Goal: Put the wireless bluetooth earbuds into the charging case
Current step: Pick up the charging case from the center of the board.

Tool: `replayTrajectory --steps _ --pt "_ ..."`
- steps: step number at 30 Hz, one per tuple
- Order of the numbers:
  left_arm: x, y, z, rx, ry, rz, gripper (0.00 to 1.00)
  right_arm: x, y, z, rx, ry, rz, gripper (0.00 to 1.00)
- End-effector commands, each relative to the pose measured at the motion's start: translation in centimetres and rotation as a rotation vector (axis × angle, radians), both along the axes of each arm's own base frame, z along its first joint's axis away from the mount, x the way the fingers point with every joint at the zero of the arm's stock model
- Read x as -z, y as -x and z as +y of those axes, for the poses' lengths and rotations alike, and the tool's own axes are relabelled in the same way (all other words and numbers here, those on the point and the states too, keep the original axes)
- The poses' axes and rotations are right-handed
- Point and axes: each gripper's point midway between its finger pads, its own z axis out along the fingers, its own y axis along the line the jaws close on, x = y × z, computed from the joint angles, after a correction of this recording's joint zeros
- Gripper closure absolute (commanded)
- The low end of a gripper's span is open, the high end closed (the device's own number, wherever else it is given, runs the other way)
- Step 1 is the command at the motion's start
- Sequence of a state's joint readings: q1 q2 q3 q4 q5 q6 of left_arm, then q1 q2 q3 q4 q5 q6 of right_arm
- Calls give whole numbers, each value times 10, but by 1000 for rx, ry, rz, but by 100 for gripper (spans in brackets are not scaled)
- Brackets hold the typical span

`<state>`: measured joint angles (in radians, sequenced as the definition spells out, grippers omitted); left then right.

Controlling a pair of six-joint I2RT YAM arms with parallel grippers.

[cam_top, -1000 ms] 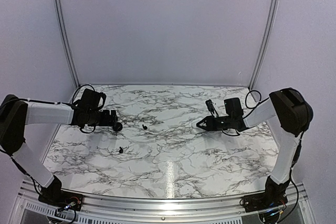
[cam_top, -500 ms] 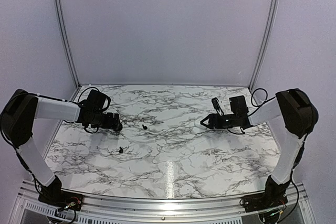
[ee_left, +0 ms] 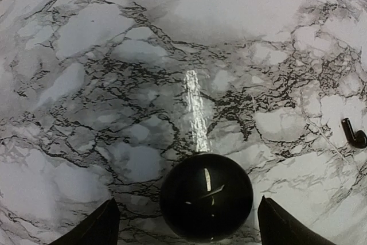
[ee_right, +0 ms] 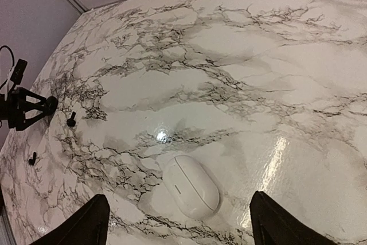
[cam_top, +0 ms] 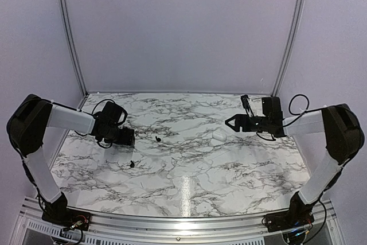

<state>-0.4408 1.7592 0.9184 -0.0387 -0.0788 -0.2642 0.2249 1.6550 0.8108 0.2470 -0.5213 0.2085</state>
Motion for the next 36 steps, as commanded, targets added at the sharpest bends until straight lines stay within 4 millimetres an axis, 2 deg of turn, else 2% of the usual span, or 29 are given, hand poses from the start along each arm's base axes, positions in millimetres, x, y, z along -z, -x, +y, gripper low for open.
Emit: replayTrajectory --steps 1,8,13,18,23,28,36 --pt "10 1 -9 36 -43 31 15 -13 4 -2 -5 -13 -24 15" --pt "21 0 -19 57 -66 48 27 -19 12 1 -29 -27 -33 19" --pt "26 0 -17 54 -90 57 35 -20 16 4 -44 -35 -35 23" --pt "20 0 -18 54 -92 40 43 -23 22 13 -78 -44 -45 25" --pt "10 1 -21 60 -70 17 52 -27 29 32 -127 -51 -53 26" --pt "-14 1 -31 82 0 -46 55 -30 39 55 -181 -73 -52 28" --pt "-83 14 -74 126 217 -207 60 -49 63 101 -255 -147 -113 31"
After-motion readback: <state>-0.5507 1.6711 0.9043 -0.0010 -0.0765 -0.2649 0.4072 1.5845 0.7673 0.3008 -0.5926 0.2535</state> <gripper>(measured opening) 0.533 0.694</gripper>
